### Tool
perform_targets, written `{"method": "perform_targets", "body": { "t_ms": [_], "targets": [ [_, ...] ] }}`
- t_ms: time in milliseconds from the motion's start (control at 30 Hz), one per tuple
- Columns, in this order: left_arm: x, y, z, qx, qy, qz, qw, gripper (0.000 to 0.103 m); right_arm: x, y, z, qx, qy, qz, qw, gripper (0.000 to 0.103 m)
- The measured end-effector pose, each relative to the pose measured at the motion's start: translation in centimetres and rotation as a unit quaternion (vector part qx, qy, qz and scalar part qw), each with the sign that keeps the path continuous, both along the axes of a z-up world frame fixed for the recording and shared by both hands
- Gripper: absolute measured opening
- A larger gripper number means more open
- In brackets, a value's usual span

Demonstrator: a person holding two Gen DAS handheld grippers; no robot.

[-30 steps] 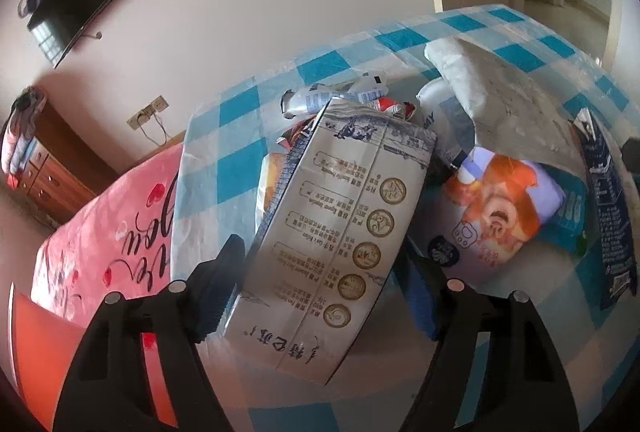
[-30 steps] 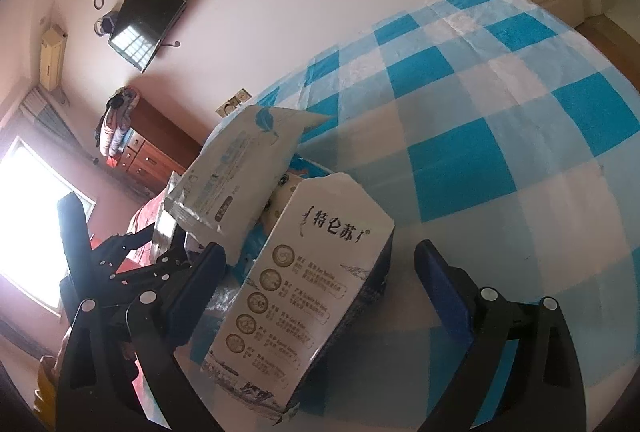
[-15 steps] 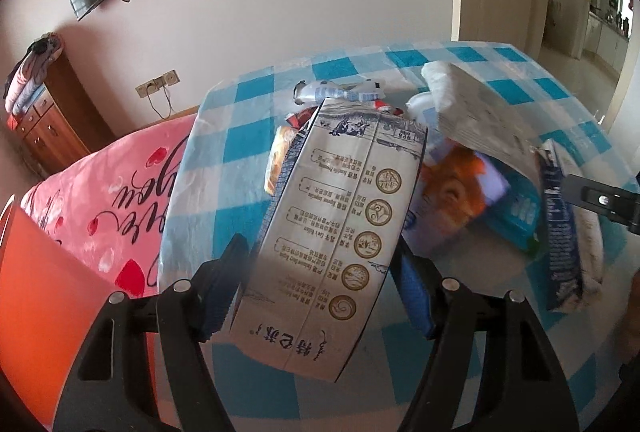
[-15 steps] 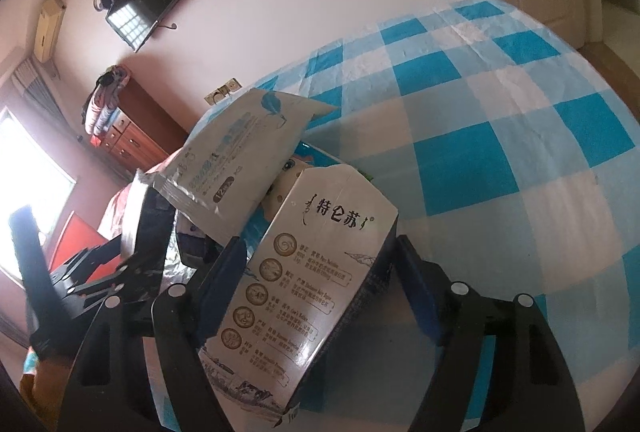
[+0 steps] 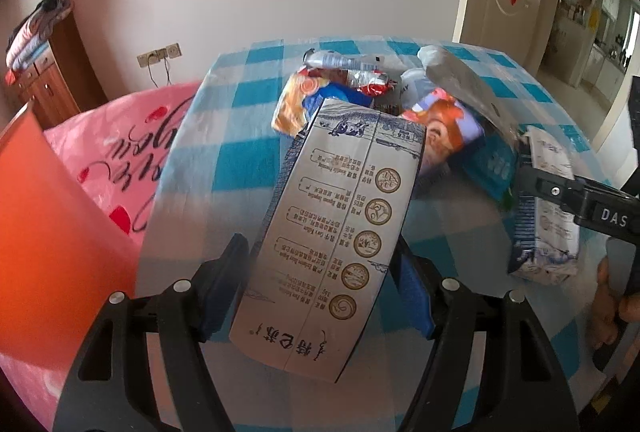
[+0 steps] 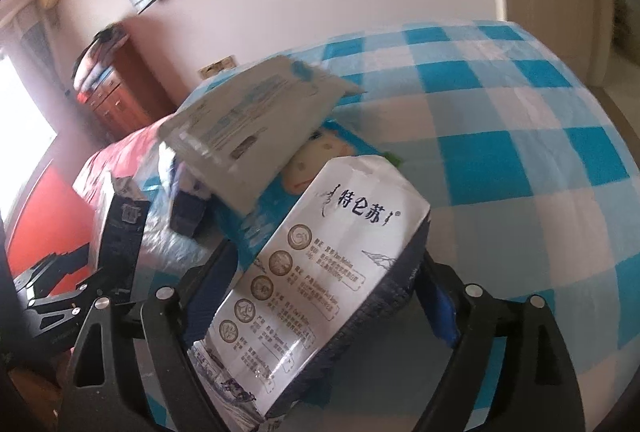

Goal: Collect trash
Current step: 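Grasp the white milk carton with the left tool while the right tool grasps another carton, then lift the held cartons off the table with both tools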

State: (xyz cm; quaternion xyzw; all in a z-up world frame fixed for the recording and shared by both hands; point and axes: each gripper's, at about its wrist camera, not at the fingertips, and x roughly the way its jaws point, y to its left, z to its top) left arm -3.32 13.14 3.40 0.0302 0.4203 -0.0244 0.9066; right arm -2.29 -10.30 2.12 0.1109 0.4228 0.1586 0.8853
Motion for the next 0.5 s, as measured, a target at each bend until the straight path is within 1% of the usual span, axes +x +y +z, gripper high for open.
{"method": "perform_targets", "body": {
  "t_ms": [67, 167, 200, 267, 367, 400, 500],
  "targets": [
    [-0.6, 0.2, 0.0, -0.01, -0.003, -0.003, 0.9999, 0.071, -0.1, 0.6, 0.0, 0.012, 0.004, 0.042, 0.999, 0.085],
    [-1.4, 0.5, 0.2, -0.024, -0.008, -0.01, 0.9996, 0.071, -0.3, 0.7, 0.0, 0.028, 0.01, 0.086, 0.996, 0.085],
    [-1.7, 0.6, 0.2, -0.03, -0.011, -0.012, 0.9994, 0.071, -0.3, 0.5, 0.0, 0.032, 0.013, 0.09, 0.995, 0.085],
    [-2.1, 0.7, 0.3, -0.036, -0.015, -0.015, 0.9991, 0.071, -0.2, -0.3, 0.0, 0.038, 0.018, 0.077, 0.996, 0.085],
    [-2.7, 0.7, 0.3, -0.039, -0.02, -0.017, 0.9989, 0.071, -0.5, -2.0, 0.4, 0.037, 0.028, 0.016, 0.999, 0.085],
    [-2.9, 0.6, 0.3, -0.039, -0.023, -0.018, 0.9988, 0.071, -0.8, -2.3, 0.5, 0.042, 0.03, 0.005, 0.999, 0.085],
    [-3.2, 0.4, 0.3, -0.033, -0.028, -0.019, 0.9989, 0.071, -1.4, -3.4, 0.6, 0.083, 0.046, -0.026, 0.995, 0.085]
  ]
}}
